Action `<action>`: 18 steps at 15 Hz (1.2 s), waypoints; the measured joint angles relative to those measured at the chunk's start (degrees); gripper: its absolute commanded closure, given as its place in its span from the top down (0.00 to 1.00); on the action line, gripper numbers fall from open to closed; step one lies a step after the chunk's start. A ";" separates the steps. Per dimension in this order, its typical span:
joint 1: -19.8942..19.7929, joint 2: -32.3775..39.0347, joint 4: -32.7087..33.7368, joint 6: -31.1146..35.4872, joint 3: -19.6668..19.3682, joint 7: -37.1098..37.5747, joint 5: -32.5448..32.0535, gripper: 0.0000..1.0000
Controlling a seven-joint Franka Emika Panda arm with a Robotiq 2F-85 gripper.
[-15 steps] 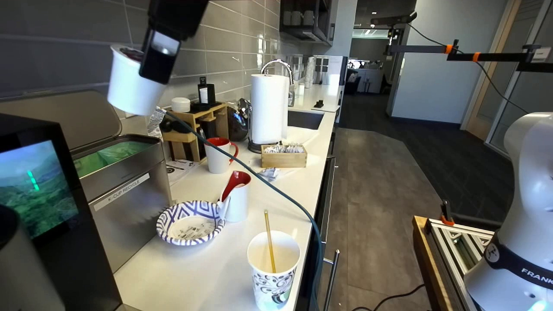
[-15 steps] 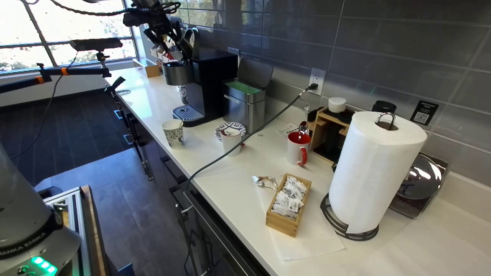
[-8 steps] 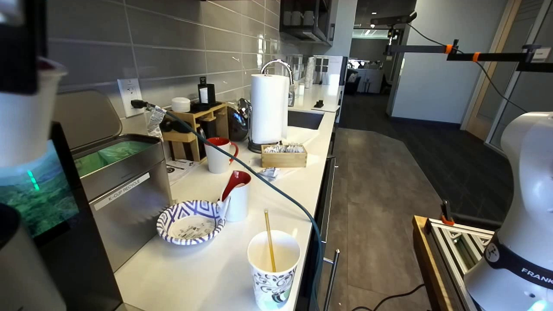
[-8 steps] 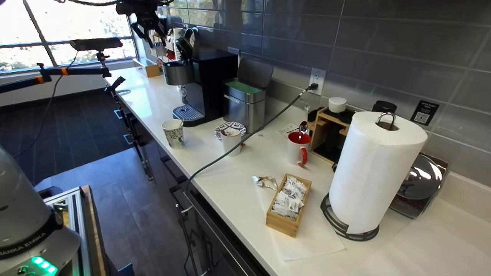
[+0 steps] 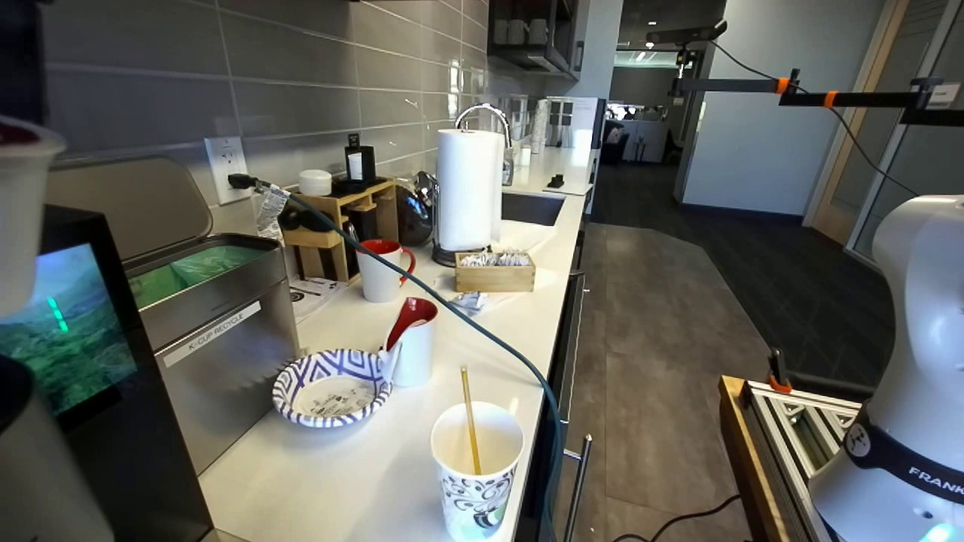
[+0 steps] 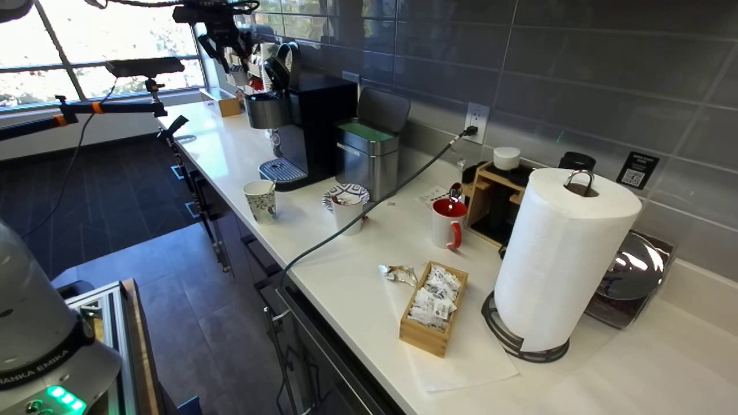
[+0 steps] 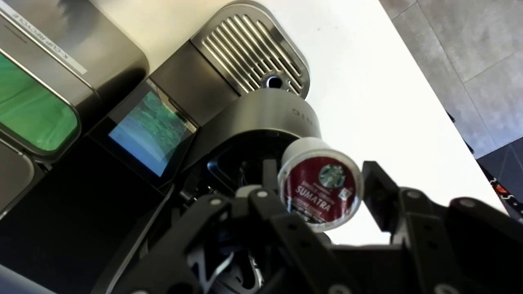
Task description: Put the white item in the coffee maker
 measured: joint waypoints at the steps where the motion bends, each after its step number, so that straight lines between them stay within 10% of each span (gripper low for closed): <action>1: 0.20 0.00 0.08 -0.71 0.02 1.78 0.00 0.29; 18: 6.43 8.78 9.54 -1.18 -1.21 28.55 -10.82 0.29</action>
